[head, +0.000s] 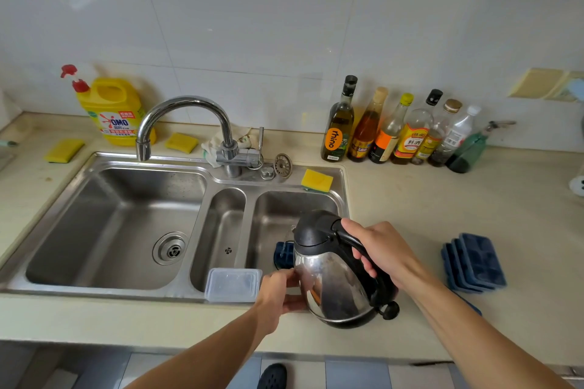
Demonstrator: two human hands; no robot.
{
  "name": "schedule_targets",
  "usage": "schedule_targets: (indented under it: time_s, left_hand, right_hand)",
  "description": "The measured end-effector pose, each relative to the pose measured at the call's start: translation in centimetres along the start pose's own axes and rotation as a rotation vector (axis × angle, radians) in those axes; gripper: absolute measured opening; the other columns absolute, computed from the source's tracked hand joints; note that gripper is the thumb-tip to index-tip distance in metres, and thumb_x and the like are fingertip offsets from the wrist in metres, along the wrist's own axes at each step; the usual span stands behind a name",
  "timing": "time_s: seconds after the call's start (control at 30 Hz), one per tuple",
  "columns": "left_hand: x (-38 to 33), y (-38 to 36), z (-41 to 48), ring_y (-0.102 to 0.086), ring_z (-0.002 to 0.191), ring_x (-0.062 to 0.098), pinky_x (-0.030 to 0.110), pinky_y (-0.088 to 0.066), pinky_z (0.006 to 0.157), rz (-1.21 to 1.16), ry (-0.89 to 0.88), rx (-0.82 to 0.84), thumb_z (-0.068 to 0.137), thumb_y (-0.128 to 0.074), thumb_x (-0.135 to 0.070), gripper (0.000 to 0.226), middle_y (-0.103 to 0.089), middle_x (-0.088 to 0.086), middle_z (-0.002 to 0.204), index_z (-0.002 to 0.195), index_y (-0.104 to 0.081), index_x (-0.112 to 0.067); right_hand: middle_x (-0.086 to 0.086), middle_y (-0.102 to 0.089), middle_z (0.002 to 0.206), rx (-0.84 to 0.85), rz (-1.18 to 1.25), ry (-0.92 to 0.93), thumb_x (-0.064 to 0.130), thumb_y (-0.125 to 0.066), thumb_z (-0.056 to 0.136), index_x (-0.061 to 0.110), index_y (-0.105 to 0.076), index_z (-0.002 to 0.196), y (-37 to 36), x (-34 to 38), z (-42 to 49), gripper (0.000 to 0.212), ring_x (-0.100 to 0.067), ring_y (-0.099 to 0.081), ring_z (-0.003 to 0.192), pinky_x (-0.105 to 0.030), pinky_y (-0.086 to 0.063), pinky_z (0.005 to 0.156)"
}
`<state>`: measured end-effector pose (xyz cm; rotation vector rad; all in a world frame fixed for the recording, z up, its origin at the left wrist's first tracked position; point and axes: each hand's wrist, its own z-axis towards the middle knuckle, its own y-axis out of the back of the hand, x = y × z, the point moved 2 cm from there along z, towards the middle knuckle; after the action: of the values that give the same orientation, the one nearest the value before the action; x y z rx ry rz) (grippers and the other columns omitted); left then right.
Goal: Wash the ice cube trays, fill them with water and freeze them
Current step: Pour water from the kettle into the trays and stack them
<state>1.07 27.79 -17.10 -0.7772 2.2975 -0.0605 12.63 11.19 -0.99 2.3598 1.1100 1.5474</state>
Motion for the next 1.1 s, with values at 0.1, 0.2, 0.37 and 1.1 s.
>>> schedule_targets:
  time_s: [0.1,0.2,0.37,1.1]
  left_hand:
    - [0.0,0.0,-0.5,-0.077,0.087,0.034,0.04,-0.063,0.069,0.003,-0.013,0.004,0.104,-0.048,-0.019,0.034,-0.078,0.017,0.097,0.103,-0.076,-0.001]
    - [-0.1,-0.2,-0.9,-0.077,0.085,0.033,0.038,-0.062,0.066,-0.002,-0.013,-0.009,0.105,-0.047,-0.019,0.034,-0.078,0.016,0.095,0.104,-0.075,-0.001]
    - [-0.3,-0.6,-1.2,-0.077,0.089,0.034,0.042,-0.063,0.071,0.008,-0.019,-0.018,0.104,-0.048,-0.019,0.032,-0.078,0.017,0.096,0.108,-0.073,0.0]
    - [-0.8,-3.3,-2.4,-0.077,0.084,0.033,0.038,-0.062,0.062,0.043,-0.001,-0.02,0.104,-0.05,-0.02,0.026,-0.079,0.013,0.091,0.11,-0.071,-0.006]
  right_hand:
    - [-0.006,-0.053,0.045,0.0,0.002,0.003,0.064,-0.06,0.088,0.014,-0.062,0.047,0.0,0.0,-0.2,0.064,-0.021,-0.047,0.037,-0.023,-0.042,0.044]
    - [-0.005,-0.054,0.045,0.001,0.009,0.006,0.062,-0.06,0.089,0.015,-0.062,0.047,0.2,0.1,-0.5,0.063,-0.019,-0.047,0.037,-0.022,-0.042,0.044]
    - [-0.005,-0.055,0.046,-0.011,0.009,0.016,0.062,-0.06,0.089,0.015,-0.063,0.049,0.6,0.1,-1.0,0.062,-0.019,-0.047,0.038,-0.023,-0.043,0.044]
    - [-0.007,-0.055,0.049,-0.041,0.02,0.008,0.06,-0.058,0.092,0.008,-0.065,0.06,3.3,-0.2,-3.0,0.061,-0.02,-0.048,0.04,-0.026,-0.044,0.049]
